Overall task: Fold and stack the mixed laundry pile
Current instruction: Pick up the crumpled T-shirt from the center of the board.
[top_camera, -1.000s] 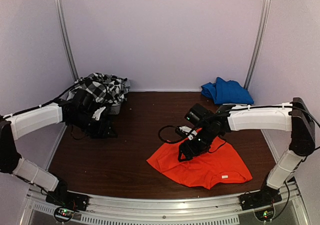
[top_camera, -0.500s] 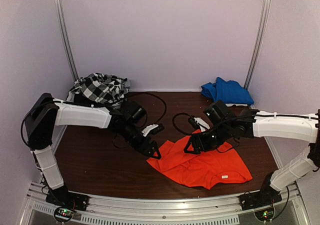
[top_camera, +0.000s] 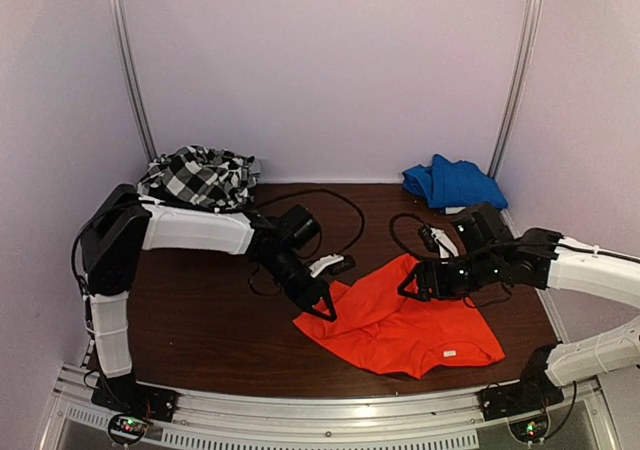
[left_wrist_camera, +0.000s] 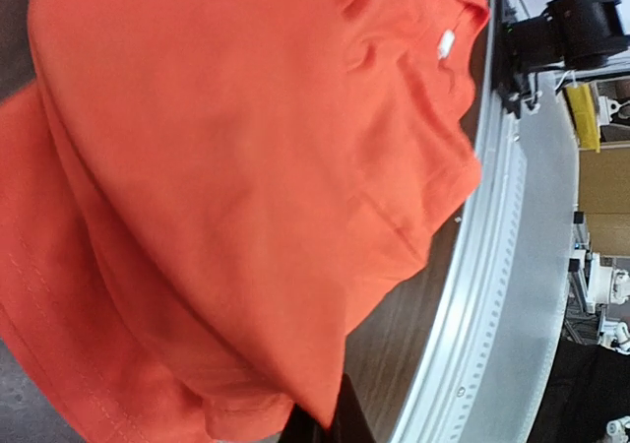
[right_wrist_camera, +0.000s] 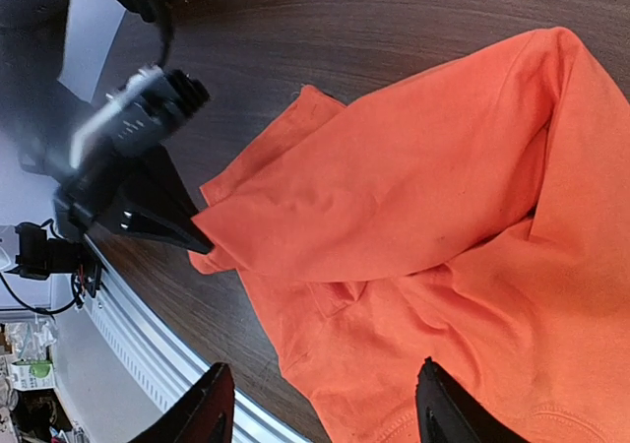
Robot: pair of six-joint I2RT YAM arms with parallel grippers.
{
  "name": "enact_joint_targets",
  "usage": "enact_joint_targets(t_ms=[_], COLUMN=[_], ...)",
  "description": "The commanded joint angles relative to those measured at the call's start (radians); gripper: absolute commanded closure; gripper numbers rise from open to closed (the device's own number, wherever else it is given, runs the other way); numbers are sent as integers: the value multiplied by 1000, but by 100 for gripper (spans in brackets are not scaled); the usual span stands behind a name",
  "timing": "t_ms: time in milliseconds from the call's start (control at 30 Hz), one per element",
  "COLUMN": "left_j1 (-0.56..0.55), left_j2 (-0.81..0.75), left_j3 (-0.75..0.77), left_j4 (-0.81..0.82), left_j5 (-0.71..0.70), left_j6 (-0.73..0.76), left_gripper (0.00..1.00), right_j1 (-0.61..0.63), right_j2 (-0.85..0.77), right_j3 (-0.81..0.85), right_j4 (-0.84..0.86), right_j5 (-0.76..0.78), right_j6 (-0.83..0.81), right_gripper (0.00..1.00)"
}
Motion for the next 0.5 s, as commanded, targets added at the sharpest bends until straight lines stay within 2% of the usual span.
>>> enact_joint_targets(t_ms=[0,67,167,300,333,400,467], left_j1=[62,157,263,345,354,362,367], left_j2=[-174,-169,-81,39,59,75,36], left_j3=[136,208,323,396,427,494,480], left_j4=[14,118,232,375,358,216,154], left_j5=[73,45,-146,-250,-267,-334,-382], left_j6=[-21,-147,-343,-541,-544,-502,-455], left_gripper=[100,100,100,100,100,100,100], right_j1=[-5,-5,-4,-3,-3,-3,-4], right_j2=[-36,-38,-34,14,45,122,209], right_j3=[2,14,30,20,22,41,71], right_j4=[-36,-57,-92,-88,-84,-91,-100], right_j5=[54,56,68,65,57,64,94], right_j6=[17,9,-12,-26,-33,-54,-85], right_gripper=[37,37,38,41,41,42,42])
